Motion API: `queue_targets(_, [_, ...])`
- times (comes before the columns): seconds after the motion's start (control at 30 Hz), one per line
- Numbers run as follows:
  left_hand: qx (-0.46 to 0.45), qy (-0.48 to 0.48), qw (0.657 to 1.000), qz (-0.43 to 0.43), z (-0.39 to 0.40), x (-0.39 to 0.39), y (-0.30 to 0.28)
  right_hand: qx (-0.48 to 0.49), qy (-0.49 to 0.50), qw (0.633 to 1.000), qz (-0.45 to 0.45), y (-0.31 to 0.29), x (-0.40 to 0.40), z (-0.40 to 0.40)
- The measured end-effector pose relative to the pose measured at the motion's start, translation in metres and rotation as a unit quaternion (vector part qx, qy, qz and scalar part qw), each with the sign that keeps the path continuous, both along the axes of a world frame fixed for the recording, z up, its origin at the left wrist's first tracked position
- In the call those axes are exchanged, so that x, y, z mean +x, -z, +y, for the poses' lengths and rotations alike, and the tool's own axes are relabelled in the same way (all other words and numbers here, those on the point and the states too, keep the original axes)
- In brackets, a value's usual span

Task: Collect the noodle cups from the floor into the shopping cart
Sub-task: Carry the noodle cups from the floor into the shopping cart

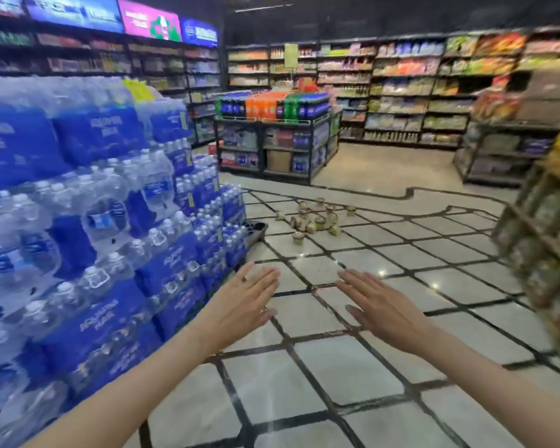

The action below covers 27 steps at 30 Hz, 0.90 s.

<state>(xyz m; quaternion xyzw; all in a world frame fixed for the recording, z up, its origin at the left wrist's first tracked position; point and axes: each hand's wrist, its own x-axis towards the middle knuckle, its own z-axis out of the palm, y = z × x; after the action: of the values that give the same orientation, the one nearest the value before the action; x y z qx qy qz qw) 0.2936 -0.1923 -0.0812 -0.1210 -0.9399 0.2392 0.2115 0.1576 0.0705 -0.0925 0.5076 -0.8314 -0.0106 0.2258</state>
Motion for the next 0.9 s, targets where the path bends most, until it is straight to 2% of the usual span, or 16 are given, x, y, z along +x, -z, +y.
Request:
queue_targets(0.23, [0.019, 0.064, 0.997, -0.028, -0.003, -0.123, 0.018, -0.002, 0.103, 0.994, -0.042, 0.021, -0.086, 0.031])
queue_targets(0.67, [0.042, 0.088, 0.995, -0.022, -0.129, -0.395, 0.025, -0.109, 0.198, 0.968, -0.106, 0.017, -0.310, -0.044])
queue_targets(0.9, [0.045, 0.077, 0.994, -0.060, -0.161, -0.518, 0.039, -0.104, 0.239, 0.954, -0.149, 0.035, -0.423, -0.047])
